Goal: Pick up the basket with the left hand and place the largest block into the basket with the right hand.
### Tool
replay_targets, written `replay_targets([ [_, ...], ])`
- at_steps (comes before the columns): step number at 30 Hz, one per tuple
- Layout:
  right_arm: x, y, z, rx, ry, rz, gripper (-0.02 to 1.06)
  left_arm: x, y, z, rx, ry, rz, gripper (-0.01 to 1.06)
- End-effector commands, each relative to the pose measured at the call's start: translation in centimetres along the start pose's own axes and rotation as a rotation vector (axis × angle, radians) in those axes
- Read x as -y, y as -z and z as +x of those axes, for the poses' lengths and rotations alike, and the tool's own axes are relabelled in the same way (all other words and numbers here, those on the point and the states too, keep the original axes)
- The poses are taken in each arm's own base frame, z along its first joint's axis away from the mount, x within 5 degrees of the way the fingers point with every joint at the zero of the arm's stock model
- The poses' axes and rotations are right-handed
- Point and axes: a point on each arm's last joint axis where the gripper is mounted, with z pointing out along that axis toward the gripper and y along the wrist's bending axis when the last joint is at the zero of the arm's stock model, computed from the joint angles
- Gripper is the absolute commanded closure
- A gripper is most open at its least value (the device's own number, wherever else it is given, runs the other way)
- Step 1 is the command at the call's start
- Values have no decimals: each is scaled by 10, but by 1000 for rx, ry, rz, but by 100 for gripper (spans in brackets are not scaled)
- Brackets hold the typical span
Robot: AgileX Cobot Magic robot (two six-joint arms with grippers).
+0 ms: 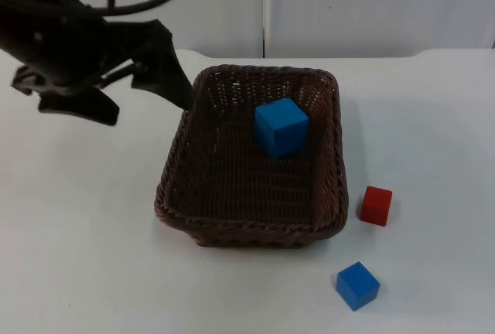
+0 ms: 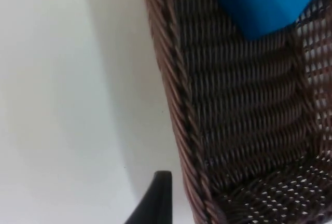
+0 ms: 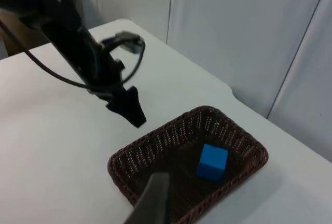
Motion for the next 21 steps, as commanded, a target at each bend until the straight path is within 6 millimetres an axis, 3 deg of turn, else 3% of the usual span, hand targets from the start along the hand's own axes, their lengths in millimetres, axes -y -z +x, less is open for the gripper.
replay_targets([
  [1, -1, 1, 4, -7, -7, 2, 20, 7, 15, 3, 55, -11, -1, 16],
  [8, -9, 10, 44, 60, -48, 23, 20, 28, 74, 32, 217, -106, -11, 16],
  [9, -9, 10, 44, 60, -48, 23, 20, 28, 74, 32, 217, -106, -11, 16],
  [13, -16, 24, 72, 116, -81, 33, 20, 41, 110, 56, 319, -193, -16, 16],
  [14, -16, 24, 72, 116, -81, 33, 20, 41, 110, 56, 319, -193, -16, 16],
  [18, -23, 40, 98, 157, -111, 36, 20, 58, 151, 78, 450, -271, 3, 16],
  [21, -26, 46, 108, 174, -109, 37, 20, 65, 167, 88, 504, -304, 10, 16],
])
